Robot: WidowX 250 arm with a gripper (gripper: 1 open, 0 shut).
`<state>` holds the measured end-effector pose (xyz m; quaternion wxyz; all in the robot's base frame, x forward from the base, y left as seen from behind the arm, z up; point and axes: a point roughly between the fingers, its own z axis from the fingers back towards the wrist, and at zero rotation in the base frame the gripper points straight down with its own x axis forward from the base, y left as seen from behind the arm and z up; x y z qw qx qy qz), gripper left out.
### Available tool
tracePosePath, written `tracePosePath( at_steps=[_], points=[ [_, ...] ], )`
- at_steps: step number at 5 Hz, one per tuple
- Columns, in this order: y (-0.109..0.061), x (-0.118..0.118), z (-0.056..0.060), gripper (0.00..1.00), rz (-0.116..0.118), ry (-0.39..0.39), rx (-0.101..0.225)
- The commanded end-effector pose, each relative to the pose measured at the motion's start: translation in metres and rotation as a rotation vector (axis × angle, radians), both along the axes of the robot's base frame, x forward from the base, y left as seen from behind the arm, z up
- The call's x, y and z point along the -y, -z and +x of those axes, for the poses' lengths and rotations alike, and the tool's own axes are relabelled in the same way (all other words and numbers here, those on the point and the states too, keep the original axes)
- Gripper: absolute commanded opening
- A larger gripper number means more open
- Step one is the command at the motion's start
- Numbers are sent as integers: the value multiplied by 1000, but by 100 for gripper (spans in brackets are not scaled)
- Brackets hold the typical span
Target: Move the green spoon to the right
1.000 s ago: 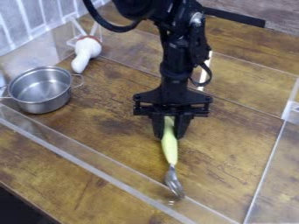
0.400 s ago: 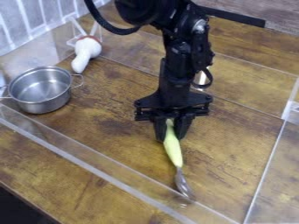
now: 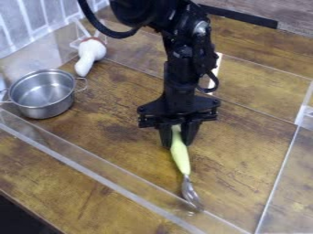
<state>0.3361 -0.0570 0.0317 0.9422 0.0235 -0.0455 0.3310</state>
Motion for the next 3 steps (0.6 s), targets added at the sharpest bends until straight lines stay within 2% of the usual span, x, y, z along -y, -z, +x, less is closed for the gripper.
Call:
tracePosePath(
  at_steps=[1, 3],
  points=[
    [-10, 14, -14, 0, -6, 52, -15],
    [-41, 30, -45, 0, -40, -12, -10]
  ],
)
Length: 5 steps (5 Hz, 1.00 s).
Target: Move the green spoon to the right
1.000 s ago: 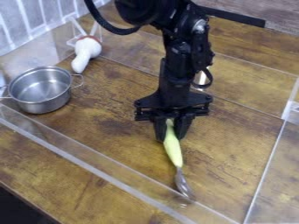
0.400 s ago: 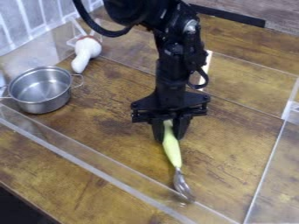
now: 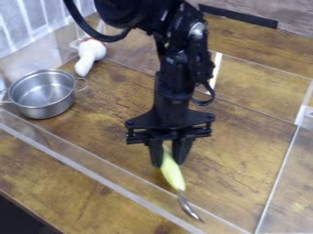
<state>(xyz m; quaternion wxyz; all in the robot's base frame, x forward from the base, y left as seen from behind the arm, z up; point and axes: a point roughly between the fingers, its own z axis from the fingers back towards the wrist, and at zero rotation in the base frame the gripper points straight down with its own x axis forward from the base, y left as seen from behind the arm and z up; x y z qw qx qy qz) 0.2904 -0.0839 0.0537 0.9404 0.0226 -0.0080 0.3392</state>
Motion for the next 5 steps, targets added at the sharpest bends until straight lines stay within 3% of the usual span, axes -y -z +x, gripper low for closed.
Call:
tracePosePath(
  at_steps=[1, 3, 4, 5],
  points=[
    [-32, 9, 6, 0, -31, 35, 67],
    [-44, 29, 20, 0, -66, 156, 69],
    [-36, 48, 20, 0, -85, 157, 56],
    [-16, 62, 22, 0, -106, 181, 36]
  ],
)
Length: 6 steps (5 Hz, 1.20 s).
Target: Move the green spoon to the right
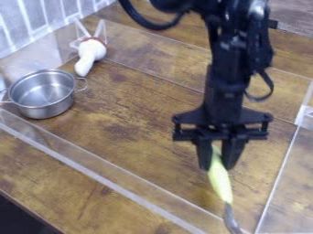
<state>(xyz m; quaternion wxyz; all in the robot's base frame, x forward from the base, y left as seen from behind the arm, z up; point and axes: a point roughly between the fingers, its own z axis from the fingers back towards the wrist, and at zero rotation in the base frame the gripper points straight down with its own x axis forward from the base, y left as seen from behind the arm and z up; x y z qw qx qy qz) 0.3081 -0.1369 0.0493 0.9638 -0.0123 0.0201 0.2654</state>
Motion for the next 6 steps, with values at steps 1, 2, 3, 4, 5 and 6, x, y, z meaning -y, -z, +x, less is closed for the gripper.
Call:
tracePosePath(
  at_steps=[1, 2, 3, 4, 5, 6],
  points=[
    [1, 18, 3, 0, -46, 49, 57],
    [8, 17, 2, 0, -39, 109, 55],
    [8, 12, 1, 0, -34, 111, 50],
    [9, 7, 1, 0, -29, 110, 45],
    [-1, 10, 2, 0, -25, 170, 38],
    [-9, 12, 3, 0, -24, 214, 33]
  ],
)
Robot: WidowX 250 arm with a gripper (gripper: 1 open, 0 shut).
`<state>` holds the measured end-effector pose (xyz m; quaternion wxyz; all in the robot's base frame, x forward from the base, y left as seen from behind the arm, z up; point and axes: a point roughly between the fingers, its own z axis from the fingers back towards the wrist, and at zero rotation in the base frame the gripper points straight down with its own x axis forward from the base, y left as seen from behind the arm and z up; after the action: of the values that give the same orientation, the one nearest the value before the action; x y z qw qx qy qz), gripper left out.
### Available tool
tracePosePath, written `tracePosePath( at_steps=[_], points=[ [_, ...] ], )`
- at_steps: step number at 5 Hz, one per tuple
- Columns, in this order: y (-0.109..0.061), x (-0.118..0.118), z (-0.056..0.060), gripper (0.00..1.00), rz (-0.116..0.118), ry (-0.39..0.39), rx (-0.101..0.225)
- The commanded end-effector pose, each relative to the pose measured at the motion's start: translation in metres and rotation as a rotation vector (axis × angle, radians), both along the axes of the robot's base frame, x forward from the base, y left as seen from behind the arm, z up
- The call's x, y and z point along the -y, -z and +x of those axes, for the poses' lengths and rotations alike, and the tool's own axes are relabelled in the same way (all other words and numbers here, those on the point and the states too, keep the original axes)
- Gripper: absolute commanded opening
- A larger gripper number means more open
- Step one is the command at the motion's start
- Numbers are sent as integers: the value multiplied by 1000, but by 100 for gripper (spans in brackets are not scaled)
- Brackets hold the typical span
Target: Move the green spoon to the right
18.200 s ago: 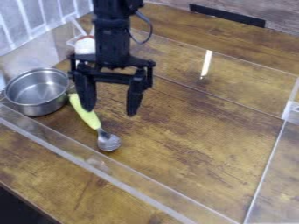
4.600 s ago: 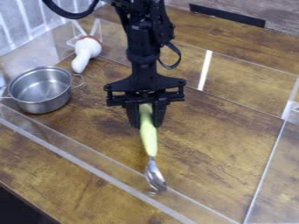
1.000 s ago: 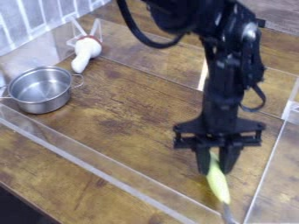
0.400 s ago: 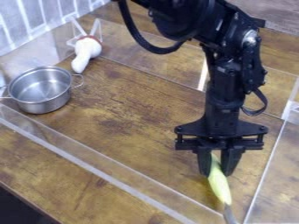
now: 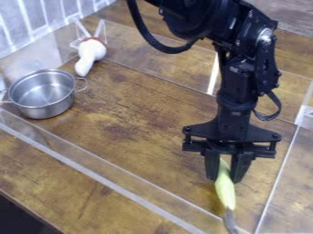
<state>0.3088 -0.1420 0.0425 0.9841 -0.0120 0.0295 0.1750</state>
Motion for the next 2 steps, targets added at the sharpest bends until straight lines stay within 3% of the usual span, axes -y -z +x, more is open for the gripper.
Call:
tracePosePath(
  at_steps=[1, 2],
  points=[
    [-11, 11, 2, 0, -26, 24, 42],
    [-6, 15, 1, 0, -33, 14, 38]
  ],
)
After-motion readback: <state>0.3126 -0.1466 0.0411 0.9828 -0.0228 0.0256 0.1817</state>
